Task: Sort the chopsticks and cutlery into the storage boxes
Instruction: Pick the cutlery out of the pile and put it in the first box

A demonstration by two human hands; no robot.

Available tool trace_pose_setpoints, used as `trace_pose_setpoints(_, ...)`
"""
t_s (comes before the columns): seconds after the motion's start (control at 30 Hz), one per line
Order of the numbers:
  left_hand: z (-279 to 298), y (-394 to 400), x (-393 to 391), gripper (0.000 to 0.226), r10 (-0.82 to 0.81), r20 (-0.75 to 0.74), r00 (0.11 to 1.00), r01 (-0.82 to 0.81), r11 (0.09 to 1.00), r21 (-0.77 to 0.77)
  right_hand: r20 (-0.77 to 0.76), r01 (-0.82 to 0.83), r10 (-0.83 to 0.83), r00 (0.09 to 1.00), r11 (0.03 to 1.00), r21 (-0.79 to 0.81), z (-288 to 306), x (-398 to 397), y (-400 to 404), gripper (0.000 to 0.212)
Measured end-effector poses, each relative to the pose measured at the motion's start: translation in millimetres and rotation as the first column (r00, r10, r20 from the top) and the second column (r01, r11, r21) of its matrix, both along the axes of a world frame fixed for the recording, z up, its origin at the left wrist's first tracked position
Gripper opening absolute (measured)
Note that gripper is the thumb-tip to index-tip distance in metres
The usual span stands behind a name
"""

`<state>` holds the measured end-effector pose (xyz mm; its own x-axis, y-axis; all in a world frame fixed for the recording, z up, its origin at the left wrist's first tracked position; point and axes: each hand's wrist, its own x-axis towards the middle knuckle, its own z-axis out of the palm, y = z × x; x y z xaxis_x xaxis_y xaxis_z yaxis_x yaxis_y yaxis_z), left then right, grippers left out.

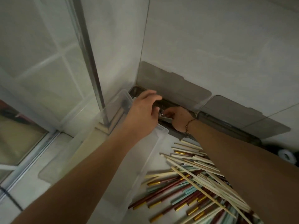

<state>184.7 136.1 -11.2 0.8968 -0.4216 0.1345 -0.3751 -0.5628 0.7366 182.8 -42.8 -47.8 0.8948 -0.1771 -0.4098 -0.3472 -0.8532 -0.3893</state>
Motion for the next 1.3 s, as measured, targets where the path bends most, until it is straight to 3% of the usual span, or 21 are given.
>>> trace_pose_setpoints(0.2,6,-11,-21,0.035,-0.084,0.049,0.995,0.083,0.996,0.015,0.156,0.014,-0.029,0.987,0.995,0.097,7,-12,-19,0.056)
trace_pose_setpoints(0.33,17,-31,-67,0.038,-0.265,0.121,0.957,0.252,0.961,0.112,0.412,0.082,-0.163,0.896,0.975,0.206,31,-68,-61,0.030)
trace_pose_setpoints(0.43,7,-53,-113,0.041,-0.509,0.098,0.855,0.470,0.841,0.269,0.552,0.277,-0.344,0.760,0.939,0.204,34,-157,-95,0.016)
trace_pose_setpoints(0.5,-11,-69,-139,0.049,-0.613,0.024,0.789,0.548,0.722,0.423,0.578,0.379,-0.375,0.724,0.918,0.120,22,-228,-109,0.020)
trace_pose_setpoints(0.6,-42,-84,-166,0.063,-0.684,-0.083,0.725,0.588,0.552,0.591,0.548,0.420,-0.315,0.775,0.904,-0.074,-2,-323,-118,0.024)
trace_pose_setpoints(0.7,-65,-91,-183,0.074,-0.682,-0.095,0.725,0.581,0.532,0.617,0.463,0.408,-0.275,0.843,0.887,-0.216,-33,-393,-119,0.027)
trace_pose_setpoints(0.8,-77,-97,-191,0.084,-0.641,-0.147,0.753,0.575,0.532,0.621,0.287,0.301,-0.213,0.934,0.900,-0.314,-60,-427,-108,0.057)
trace_pose_setpoints(0.87,-81,-103,-196,0.092,-0.635,-0.159,0.756,0.572,0.524,0.631,0.200,0.312,-0.258,0.945,0.896,-0.316,-69,-434,-100,0.066)
trace_pose_setpoints(1.07,-79,-126,-199,0.119,-0.596,-0.203,0.777,0.552,0.488,0.676,0.177,0.349,-0.306,0.935,0.877,-0.329,-73,-435,-89,0.068)
trace_pose_setpoints(1.3,-85,-133,-207,0.112,-0.629,-0.223,0.744,0.586,0.456,0.670,0.224,0.335,-0.271,0.936,0.881,-0.335,-61,-431,-97,0.064)
